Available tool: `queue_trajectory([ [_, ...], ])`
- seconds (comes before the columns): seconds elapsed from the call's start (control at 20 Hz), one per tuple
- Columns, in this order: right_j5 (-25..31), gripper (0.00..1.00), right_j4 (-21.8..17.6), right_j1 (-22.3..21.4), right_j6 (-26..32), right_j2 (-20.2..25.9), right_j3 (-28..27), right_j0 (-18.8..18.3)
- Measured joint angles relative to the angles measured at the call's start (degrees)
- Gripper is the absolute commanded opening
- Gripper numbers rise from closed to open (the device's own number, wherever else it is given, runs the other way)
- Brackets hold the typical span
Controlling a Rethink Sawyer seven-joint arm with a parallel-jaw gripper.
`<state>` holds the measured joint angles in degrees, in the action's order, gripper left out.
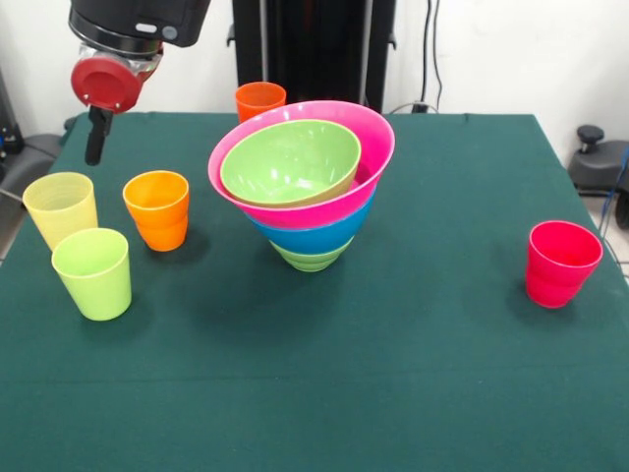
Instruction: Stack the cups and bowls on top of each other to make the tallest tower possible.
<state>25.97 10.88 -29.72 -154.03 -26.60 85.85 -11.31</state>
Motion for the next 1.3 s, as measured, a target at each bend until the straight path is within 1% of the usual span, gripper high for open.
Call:
queue_trajectory([
  [0.95,-4.6,1.00,0.0,-0.4,0.0,1.8,1.5,-2.1],
  [1.3,-5.4,1.00,-1.6,-0.3,0.0,2.4,1.9,-2.3],
])
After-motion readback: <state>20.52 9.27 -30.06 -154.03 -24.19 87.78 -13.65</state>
